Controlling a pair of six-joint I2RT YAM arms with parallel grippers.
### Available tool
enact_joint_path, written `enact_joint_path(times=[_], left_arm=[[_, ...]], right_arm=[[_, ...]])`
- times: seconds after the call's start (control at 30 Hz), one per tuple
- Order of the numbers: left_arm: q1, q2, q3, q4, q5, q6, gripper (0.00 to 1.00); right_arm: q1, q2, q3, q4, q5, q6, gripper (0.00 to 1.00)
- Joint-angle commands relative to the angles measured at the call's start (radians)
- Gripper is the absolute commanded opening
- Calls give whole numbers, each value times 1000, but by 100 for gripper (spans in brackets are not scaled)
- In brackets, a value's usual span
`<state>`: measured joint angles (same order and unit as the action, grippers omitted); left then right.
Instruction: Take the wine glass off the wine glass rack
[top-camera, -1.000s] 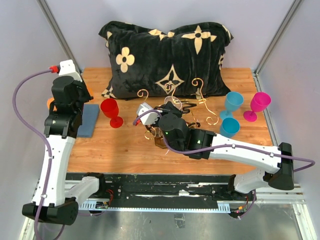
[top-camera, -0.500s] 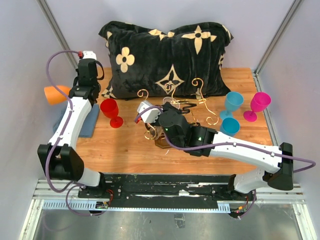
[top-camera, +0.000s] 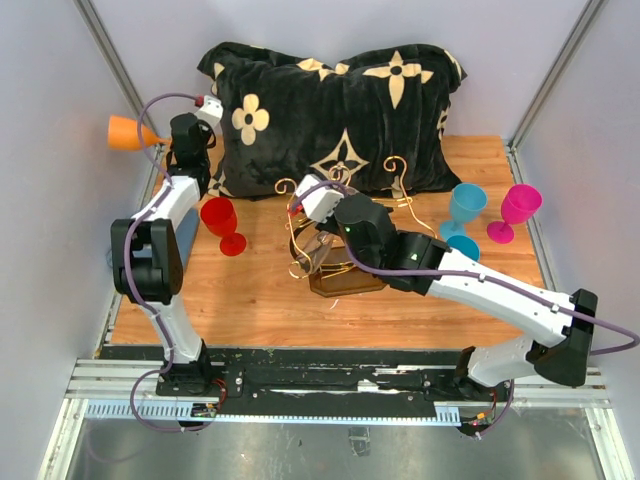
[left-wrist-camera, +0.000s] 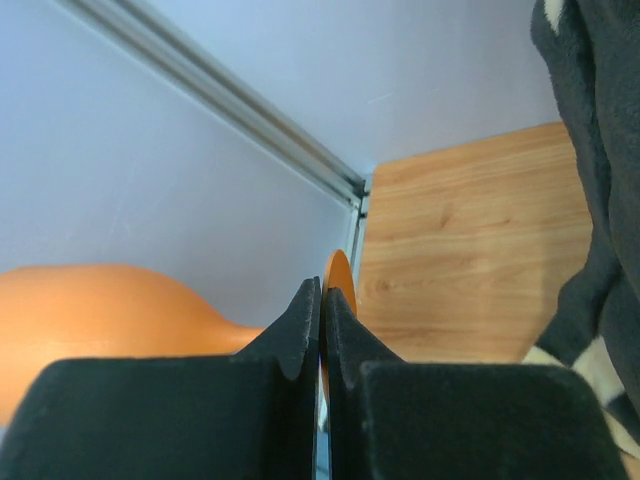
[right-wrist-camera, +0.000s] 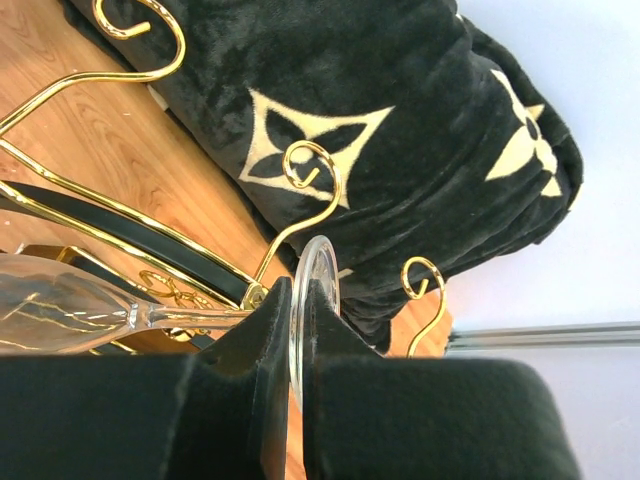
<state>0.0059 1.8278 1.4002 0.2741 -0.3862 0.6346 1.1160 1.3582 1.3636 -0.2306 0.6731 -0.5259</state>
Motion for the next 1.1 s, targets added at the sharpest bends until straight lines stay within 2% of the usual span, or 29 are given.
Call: enact_joint_path(times=[0.0, 0.2, 0.4, 0.77, 0.9, 1.07], left_arm=[[40, 60, 11, 206, 83, 123, 0], [91, 133, 3, 273, 88, 198, 0], [129, 124, -109, 376, 118, 312, 1], [137, 148, -117, 304, 196, 315, 1], [136, 160, -181, 367, 185, 333, 1], [132, 166, -170, 368, 175, 230, 1]], right_arm=[[-31, -42, -16, -12, -70, 93, 1], [-40, -38, -15, -21, -126, 126, 1], [-57, -23, -10, -22, -153, 151, 1], [-89, -45, -19, -35, -191, 183, 1], [-94, -40, -19, -35, -198, 188, 1], [-97, -37, -20, -35, -200, 190, 1]])
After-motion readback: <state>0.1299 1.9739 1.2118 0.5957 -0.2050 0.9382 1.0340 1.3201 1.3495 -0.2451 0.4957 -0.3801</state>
